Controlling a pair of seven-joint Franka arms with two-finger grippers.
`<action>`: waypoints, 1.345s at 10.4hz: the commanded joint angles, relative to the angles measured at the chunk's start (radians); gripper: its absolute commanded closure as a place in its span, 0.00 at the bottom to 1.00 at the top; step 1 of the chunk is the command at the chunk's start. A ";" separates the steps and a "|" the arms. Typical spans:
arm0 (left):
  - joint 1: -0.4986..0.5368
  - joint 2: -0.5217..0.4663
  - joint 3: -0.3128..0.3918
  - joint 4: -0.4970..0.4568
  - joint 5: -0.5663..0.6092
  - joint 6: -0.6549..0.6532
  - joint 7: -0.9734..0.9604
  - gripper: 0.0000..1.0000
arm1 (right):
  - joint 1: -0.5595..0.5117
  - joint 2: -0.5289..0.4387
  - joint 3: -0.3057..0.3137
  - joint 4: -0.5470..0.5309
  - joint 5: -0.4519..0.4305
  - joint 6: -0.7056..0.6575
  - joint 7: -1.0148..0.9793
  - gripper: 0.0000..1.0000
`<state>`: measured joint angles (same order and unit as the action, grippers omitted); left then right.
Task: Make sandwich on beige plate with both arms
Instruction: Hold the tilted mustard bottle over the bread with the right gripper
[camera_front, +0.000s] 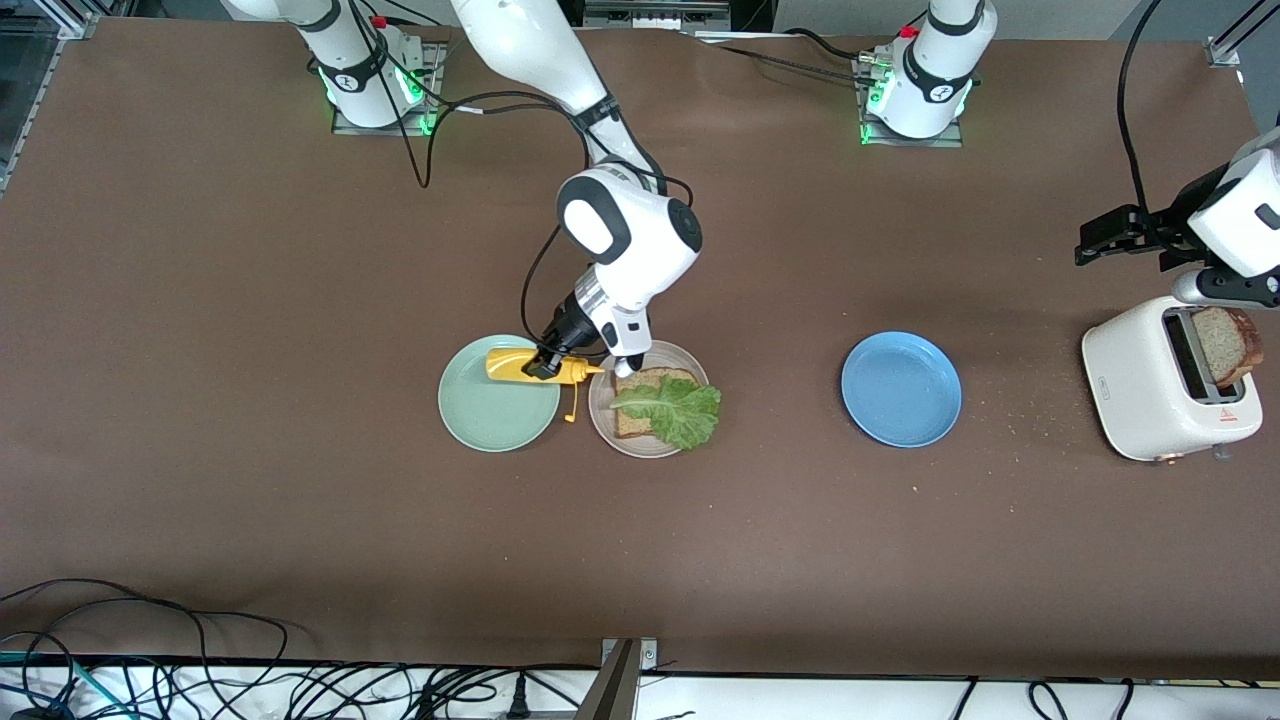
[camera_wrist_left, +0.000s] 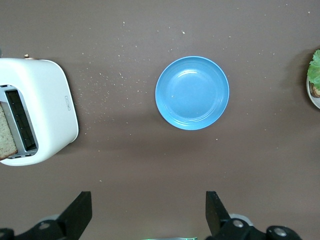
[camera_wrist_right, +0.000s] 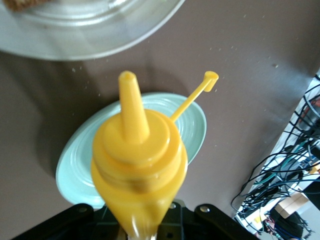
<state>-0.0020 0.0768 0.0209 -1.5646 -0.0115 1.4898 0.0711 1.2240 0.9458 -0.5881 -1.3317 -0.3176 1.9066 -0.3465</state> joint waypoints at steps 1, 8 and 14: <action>0.000 0.012 -0.002 0.028 0.013 -0.013 0.021 0.00 | 0.009 0.082 -0.021 0.118 -0.067 -0.044 0.014 1.00; 0.000 0.012 -0.002 0.028 0.013 -0.013 0.021 0.00 | 0.015 0.116 -0.019 0.135 -0.092 -0.046 0.009 1.00; 0.000 0.012 -0.001 0.028 0.015 -0.014 0.021 0.00 | -0.016 -0.005 -0.108 0.140 -0.014 -0.106 -0.080 1.00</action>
<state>-0.0020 0.0767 0.0210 -1.5646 -0.0115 1.4898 0.0711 1.2268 1.0162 -0.6777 -1.2016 -0.3743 1.8351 -0.3673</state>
